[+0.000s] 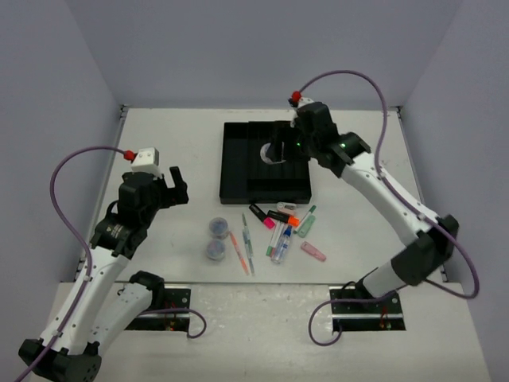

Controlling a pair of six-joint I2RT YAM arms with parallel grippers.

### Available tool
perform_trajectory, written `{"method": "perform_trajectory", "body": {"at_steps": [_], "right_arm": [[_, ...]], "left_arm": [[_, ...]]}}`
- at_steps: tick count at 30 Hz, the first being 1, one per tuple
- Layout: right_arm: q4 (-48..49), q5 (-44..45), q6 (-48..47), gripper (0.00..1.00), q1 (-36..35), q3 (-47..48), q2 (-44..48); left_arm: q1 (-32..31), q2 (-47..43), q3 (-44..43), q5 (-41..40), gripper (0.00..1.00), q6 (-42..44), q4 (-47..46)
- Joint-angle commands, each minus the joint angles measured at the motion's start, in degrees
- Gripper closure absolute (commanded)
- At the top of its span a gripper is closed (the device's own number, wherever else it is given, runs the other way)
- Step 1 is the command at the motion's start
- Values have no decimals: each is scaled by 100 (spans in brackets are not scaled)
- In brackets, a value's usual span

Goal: Sort the stationery into containers
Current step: Pick up the stationery from the center of the board, then place the stationery in the storage box.

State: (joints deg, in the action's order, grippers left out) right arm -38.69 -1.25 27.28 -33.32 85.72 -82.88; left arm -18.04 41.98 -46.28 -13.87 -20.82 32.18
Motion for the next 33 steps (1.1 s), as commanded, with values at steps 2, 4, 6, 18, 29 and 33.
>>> {"method": "perform_trajectory", "body": {"at_steps": [2,4,6,18,29,33], "right_arm": [[315,-169,-502,100,-488,2096,-2071],[91,-84,-634,100,-605,2796,-2740],[-281,92,-751,100,-696,3337,-3372],[-543,510,-945,95,-1134,3530,-4489],[-543,854,-941,37,-1326,3599,-4932],[-610,962,-1002,1,-1335,3630,-4766]], "left_arm": [[38,-120,-47,-100,0,78,-291],[38,-120,-39,-123,0,78,-284],[33,-108,-43,-134,0,78,-283],[119,-46,-56,-106,0,78,-281],[135,14,-48,-84,0,78,-280],[135,58,-59,-66,0,69,-280]]}}
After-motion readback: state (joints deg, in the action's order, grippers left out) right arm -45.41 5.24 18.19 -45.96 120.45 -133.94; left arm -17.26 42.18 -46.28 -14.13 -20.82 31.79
